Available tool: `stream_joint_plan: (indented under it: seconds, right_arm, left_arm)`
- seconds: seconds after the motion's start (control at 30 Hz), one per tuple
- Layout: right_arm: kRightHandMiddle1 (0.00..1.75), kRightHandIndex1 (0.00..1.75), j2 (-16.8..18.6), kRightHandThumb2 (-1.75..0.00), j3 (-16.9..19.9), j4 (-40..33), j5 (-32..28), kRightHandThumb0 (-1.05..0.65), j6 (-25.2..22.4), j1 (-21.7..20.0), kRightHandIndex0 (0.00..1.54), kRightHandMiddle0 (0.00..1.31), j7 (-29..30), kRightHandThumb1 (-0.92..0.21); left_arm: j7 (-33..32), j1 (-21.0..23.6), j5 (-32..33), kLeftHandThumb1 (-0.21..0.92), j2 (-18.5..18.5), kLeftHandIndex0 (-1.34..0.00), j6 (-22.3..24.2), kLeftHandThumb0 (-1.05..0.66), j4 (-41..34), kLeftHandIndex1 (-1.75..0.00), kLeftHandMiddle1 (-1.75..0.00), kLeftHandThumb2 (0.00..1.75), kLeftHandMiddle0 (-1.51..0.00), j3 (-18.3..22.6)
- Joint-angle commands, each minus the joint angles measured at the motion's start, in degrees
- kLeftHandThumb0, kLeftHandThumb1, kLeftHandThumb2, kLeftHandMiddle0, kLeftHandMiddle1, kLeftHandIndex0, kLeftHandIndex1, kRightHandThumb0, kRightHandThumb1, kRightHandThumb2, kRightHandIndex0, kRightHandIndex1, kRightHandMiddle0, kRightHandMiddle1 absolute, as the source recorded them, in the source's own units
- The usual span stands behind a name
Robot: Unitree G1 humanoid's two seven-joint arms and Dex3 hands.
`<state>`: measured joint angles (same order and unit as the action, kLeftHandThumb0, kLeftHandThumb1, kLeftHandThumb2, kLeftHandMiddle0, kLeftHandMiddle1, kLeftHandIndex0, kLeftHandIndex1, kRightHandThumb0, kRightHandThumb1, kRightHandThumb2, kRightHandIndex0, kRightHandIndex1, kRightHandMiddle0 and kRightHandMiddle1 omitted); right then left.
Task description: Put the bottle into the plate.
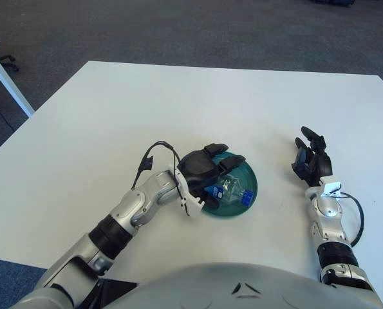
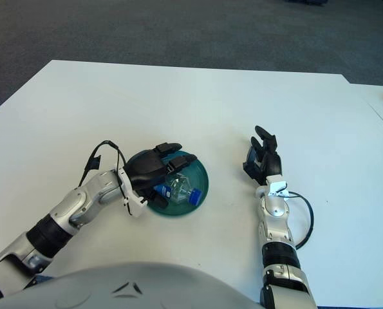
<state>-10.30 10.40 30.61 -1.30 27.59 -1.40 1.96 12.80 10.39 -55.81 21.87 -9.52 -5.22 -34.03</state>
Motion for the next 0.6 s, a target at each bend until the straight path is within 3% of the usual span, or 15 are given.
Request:
stream_joint_plan:
  seconds: [0.0,0.37,0.57]
  right_arm:
    - [0.59,0.0,3.15,-0.93,-0.96,4.77,0.16,-0.79,-2.12,4.6,0.32,0.0,0.4,-0.92]
    - [0.6,0.0,3.04,-0.91,-0.94,7.06,0.26,-0.83,-1.16,3.51,0.31,0.0,0.83,-0.92]
    - [0.61,0.0,2.67,-0.92,-1.03,9.83,-0.05,-0.84,0.61,2.36,0.29,0.0,-0.55,-0.92]
  left_arm:
    - [-3.18,-1.25,-0.59,0.92,0.46,0.0,-0.34,-1.05,-0.75,0.0,0.0,0.72,0.0,1.21]
    - [-18.15,-1.39,-4.34,0.92,1.54,0.0,-4.05,-1.05,0.37,0.0,0.0,0.92,0.0,3.11]
    - [-22.0,-1.57,-3.91,0.92,1.41,0.0,-4.48,-1.05,0.88,0.0,-0.01,1.04,-0.02,4.93]
